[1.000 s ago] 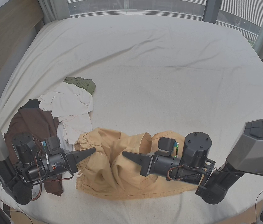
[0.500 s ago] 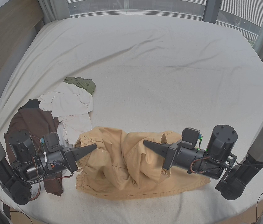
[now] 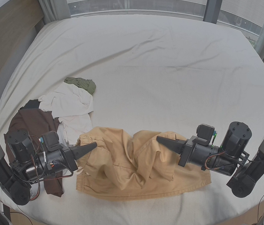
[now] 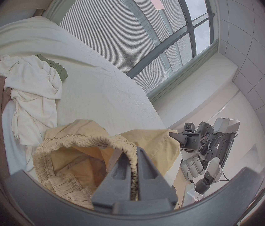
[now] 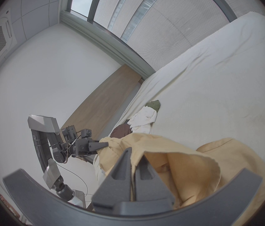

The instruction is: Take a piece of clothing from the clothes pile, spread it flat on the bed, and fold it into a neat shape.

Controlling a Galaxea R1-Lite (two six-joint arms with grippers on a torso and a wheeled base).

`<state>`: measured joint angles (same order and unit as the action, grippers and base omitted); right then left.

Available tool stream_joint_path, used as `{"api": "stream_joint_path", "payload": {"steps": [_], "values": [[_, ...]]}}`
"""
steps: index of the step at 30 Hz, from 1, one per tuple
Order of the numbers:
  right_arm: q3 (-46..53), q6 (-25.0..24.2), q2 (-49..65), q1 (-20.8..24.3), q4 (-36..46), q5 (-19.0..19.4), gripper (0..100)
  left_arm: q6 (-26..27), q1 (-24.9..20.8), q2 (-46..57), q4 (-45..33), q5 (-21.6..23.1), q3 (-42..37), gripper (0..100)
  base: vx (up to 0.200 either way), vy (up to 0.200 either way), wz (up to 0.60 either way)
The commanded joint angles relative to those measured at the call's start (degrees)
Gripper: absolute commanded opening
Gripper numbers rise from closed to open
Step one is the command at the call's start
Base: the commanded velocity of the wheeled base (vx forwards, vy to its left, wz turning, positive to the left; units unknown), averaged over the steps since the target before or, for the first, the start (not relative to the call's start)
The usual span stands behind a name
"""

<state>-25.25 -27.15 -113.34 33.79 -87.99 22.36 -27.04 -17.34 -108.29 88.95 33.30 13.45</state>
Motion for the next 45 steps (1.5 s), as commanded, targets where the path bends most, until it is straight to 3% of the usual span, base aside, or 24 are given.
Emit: {"api": "stream_joint_path", "payload": {"steps": [1,27,45], "values": [[-0.07,-0.27,1.01,-1.36,-0.07,0.14,0,-0.03,0.46,0.10,0.08,0.01,0.62,0,0.000,0.000,0.00],[0.81,-0.27,4.26,-3.29,-0.07,2.69,0,-0.30,1.16,2.12,0.17,0.01,1.58,0,0.000,0.000,0.00],[0.29,-1.24,6.02,-6.28,-0.07,4.36,0,-0.38,4.68,2.29,0.17,0.01,3.78,0,0.000,0.000,0.00]]}}
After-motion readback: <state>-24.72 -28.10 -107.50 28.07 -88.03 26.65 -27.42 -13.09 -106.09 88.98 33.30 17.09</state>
